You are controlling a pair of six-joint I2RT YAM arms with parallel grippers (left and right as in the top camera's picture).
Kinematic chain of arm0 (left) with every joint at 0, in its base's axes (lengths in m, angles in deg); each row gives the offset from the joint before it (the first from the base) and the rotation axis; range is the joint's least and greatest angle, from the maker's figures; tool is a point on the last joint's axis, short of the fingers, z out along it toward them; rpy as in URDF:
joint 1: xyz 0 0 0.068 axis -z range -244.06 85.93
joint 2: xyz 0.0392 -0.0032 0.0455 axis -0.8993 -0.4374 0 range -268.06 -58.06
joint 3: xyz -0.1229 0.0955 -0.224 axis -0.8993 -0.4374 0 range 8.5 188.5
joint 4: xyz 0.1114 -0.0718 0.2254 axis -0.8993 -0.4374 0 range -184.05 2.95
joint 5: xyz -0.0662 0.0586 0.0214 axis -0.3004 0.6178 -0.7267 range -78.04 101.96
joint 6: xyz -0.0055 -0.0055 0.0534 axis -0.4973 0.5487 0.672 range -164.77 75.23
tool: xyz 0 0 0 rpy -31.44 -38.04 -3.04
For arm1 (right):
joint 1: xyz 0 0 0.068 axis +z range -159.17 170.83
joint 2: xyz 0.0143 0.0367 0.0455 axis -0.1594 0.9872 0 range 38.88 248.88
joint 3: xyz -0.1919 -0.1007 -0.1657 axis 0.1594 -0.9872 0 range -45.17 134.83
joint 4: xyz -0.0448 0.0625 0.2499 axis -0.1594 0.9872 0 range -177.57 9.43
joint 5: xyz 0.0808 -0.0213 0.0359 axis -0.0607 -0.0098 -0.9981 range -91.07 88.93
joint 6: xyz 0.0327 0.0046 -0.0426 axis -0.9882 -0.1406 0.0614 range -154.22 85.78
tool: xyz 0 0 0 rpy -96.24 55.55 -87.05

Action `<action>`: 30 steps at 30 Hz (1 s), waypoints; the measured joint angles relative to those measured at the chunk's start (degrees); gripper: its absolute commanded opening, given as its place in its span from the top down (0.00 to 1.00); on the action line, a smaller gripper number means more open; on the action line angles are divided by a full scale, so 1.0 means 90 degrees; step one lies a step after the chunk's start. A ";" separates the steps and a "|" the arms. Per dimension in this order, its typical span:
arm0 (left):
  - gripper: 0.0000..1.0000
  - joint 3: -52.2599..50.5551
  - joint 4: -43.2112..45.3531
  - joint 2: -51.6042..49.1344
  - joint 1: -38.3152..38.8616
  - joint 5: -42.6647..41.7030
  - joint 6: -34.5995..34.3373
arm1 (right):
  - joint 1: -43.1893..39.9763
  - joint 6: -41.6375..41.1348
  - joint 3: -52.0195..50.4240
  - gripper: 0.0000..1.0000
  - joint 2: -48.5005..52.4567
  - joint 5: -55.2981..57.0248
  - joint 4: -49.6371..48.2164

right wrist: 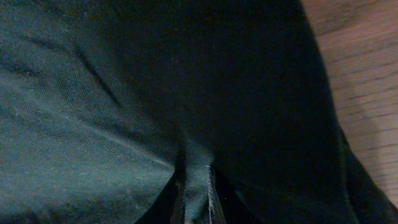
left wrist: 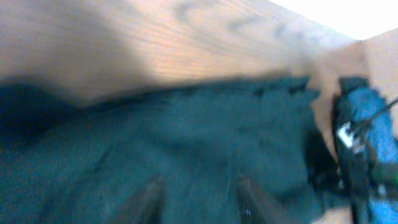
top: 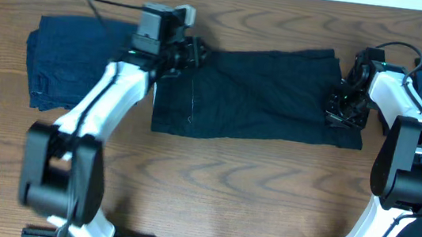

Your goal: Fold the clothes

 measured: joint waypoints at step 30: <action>0.26 0.0019 -0.2368 -0.1396 -0.0406 0.2271 0.1207 | 0.0000 0.0000 0.0000 0.84 0.0000 -0.0022 0.0002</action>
